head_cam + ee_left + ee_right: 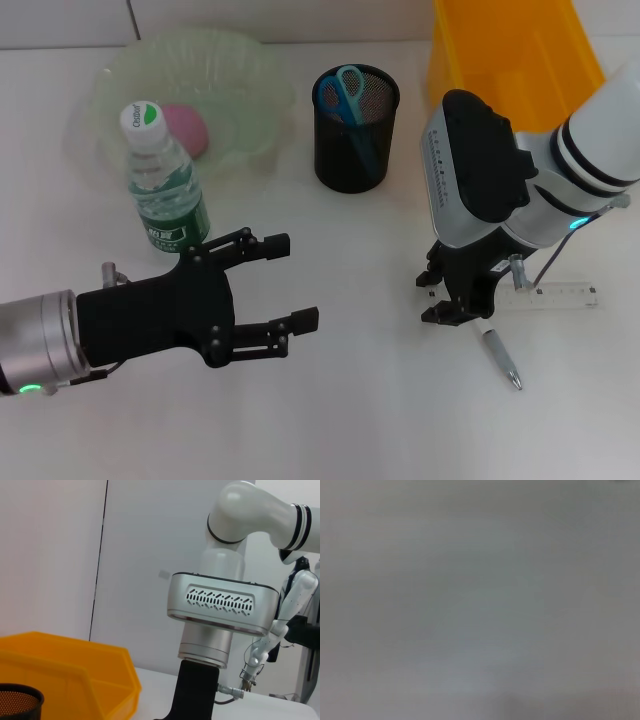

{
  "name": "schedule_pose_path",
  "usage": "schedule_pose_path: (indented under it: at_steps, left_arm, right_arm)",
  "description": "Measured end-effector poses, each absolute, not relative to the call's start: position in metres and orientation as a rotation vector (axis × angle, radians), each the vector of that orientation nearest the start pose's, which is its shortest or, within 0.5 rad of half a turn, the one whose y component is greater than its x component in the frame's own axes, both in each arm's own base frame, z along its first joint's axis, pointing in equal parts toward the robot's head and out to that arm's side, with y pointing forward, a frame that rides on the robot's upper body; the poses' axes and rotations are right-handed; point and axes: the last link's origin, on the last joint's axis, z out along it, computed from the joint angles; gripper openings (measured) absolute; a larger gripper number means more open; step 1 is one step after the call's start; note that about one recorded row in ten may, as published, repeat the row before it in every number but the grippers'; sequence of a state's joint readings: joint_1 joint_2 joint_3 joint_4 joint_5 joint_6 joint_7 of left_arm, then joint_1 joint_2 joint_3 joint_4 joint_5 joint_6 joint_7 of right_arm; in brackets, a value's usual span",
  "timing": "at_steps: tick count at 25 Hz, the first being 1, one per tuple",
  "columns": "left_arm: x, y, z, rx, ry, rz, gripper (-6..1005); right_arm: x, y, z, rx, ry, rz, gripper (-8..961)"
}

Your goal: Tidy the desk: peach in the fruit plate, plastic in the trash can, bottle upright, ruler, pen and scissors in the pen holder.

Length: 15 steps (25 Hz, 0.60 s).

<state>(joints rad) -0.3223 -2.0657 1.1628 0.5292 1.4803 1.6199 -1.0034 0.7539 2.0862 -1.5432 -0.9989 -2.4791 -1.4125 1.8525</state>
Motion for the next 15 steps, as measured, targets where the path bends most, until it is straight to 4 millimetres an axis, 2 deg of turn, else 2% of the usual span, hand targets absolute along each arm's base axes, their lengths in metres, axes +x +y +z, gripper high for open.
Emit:
schedule_pose_path:
  at_steps: [6, 8, 12, 14, 15]
  left_arm:
    - [-0.263, 0.260, -0.032, -2.738, -0.313, -1.013, 865]
    - [-0.263, 0.260, -0.031, -2.736, -0.308, -1.012, 865]
    - [-0.263, 0.260, -0.031, -2.737, -0.306, -1.012, 865]
    - [-0.263, 0.260, -0.031, -2.735, -0.303, -1.013, 865]
    - [-0.262, 0.260, -0.031, -2.734, -0.303, -1.013, 865]
  right_arm:
    - [0.173, 0.358, -0.065, -3.026, -0.037, -0.688, 378]
    - [0.170, 0.359, -0.062, -3.014, -0.035, -0.671, 376]
    - [0.157, 0.363, -0.048, -2.983, -0.016, -0.589, 372]
    - [0.140, 0.369, -0.028, -2.931, 0.038, -0.445, 372]
    - [0.140, 0.369, -0.028, -2.931, 0.038, -0.445, 371]
